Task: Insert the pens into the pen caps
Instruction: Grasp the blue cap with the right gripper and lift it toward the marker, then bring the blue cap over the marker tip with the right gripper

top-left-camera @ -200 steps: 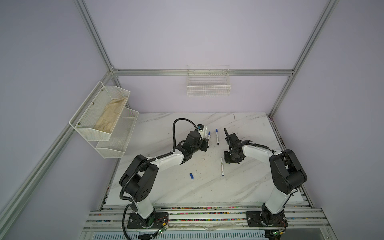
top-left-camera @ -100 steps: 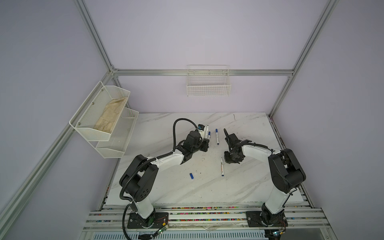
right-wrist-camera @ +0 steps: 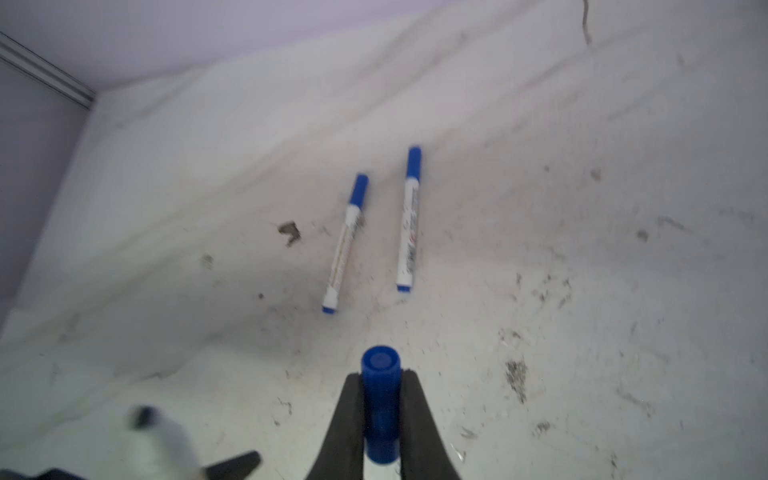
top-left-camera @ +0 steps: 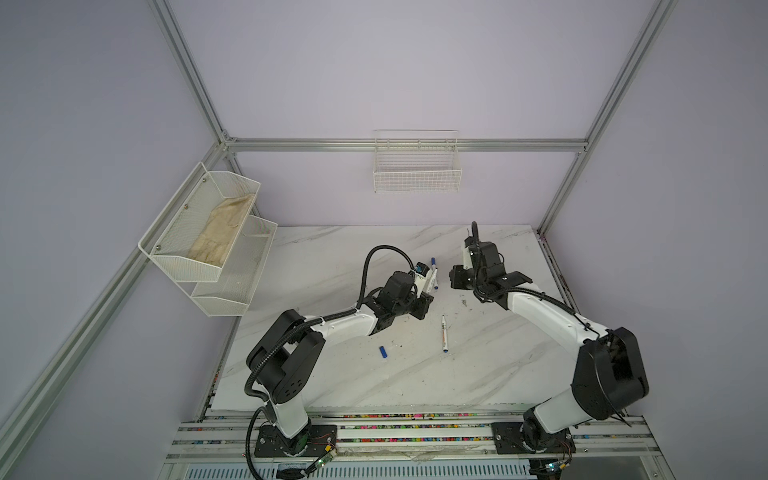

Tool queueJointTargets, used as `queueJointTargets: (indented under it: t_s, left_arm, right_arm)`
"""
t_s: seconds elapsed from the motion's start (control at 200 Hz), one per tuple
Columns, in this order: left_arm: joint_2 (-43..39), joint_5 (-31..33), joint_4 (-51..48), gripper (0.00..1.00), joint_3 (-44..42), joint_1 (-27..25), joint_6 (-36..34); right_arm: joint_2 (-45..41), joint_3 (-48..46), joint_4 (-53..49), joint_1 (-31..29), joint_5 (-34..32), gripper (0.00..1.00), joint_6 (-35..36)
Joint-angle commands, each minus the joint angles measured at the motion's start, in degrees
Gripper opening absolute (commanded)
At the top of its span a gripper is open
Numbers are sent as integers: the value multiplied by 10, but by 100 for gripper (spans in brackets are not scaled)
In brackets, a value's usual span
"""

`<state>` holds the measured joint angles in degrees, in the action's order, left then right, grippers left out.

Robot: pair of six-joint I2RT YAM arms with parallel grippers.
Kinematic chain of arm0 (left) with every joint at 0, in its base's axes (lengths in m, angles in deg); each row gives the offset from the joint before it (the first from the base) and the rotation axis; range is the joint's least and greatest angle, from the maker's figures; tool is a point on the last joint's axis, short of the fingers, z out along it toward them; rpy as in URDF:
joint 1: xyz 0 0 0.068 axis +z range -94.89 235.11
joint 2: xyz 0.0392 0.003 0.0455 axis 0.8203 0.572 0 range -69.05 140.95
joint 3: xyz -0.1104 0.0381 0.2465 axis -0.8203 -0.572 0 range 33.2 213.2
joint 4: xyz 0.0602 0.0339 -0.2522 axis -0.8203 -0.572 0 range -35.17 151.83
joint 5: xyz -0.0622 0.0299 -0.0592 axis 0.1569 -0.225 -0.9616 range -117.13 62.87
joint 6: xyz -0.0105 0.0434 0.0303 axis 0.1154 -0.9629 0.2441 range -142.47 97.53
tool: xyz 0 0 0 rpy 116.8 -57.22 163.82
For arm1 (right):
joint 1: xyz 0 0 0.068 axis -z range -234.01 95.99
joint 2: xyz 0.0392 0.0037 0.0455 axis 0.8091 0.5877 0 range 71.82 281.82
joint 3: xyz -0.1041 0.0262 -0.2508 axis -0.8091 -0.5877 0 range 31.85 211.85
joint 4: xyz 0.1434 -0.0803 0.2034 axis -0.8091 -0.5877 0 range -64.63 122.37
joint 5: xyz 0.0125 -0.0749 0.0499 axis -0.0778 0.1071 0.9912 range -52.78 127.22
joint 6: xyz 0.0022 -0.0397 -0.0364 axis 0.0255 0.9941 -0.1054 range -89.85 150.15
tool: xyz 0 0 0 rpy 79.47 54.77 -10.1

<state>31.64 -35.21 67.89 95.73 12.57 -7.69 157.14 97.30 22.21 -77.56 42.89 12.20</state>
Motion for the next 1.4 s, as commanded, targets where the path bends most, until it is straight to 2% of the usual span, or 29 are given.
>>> queueJointTargets:
  t_s: [0.0, 0.325, 0.625, 0.8, 1.005, 1.395]
  left_arm:
    - [2, -12, 16, 0, 23, -6, -14]
    - [-4, -16, 25, 0, 23, -12, -9]
    - [-5, -13, 26, 0, 24, -13, -10]
    - [-6, -11, 27, 0, 25, -13, -14]
    - [-7, -10, 27, 0, 23, -13, -15]
    - [1, -11, 28, 0, 31, -13, -15]
  right_arm:
    - [-27, -30, 121, 1, 66, 1, -17]
    - [-39, -53, 154, 15, 135, 0, -33]
    - [-31, -60, 144, 18, 164, 0, -37]
    - [-17, -50, 135, 18, 168, 0, -30]
    - [-14, -50, 127, 18, 136, 0, -29]
    - [-16, -55, 117, 18, 155, 0, -17]
